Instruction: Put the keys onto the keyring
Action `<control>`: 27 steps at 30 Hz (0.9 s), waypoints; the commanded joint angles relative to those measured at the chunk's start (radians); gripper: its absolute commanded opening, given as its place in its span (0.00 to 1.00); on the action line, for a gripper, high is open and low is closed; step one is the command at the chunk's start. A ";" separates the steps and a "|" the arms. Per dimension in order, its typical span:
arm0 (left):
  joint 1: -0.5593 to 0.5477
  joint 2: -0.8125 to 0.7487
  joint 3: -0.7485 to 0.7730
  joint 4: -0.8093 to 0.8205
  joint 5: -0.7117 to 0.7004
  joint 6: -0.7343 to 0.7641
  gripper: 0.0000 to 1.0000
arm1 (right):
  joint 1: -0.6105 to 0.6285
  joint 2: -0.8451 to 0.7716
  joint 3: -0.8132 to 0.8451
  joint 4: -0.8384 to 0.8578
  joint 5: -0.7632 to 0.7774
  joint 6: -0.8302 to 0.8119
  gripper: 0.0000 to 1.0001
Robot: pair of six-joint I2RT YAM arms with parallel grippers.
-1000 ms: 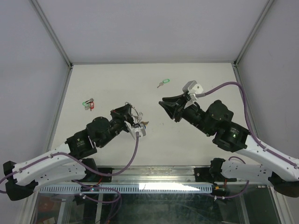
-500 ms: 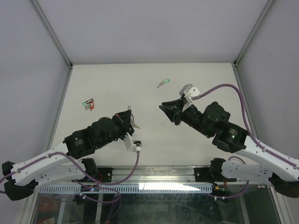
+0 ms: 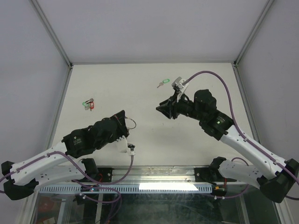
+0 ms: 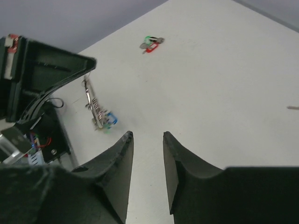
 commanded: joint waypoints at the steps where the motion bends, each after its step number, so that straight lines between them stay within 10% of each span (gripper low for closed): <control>1: 0.003 -0.014 0.074 0.095 -0.002 0.158 0.00 | -0.008 -0.023 -0.055 0.259 -0.340 0.029 0.37; 27: -0.007 0.121 0.115 0.287 0.183 0.332 0.00 | -0.007 0.062 -0.059 0.347 -0.388 -0.057 0.58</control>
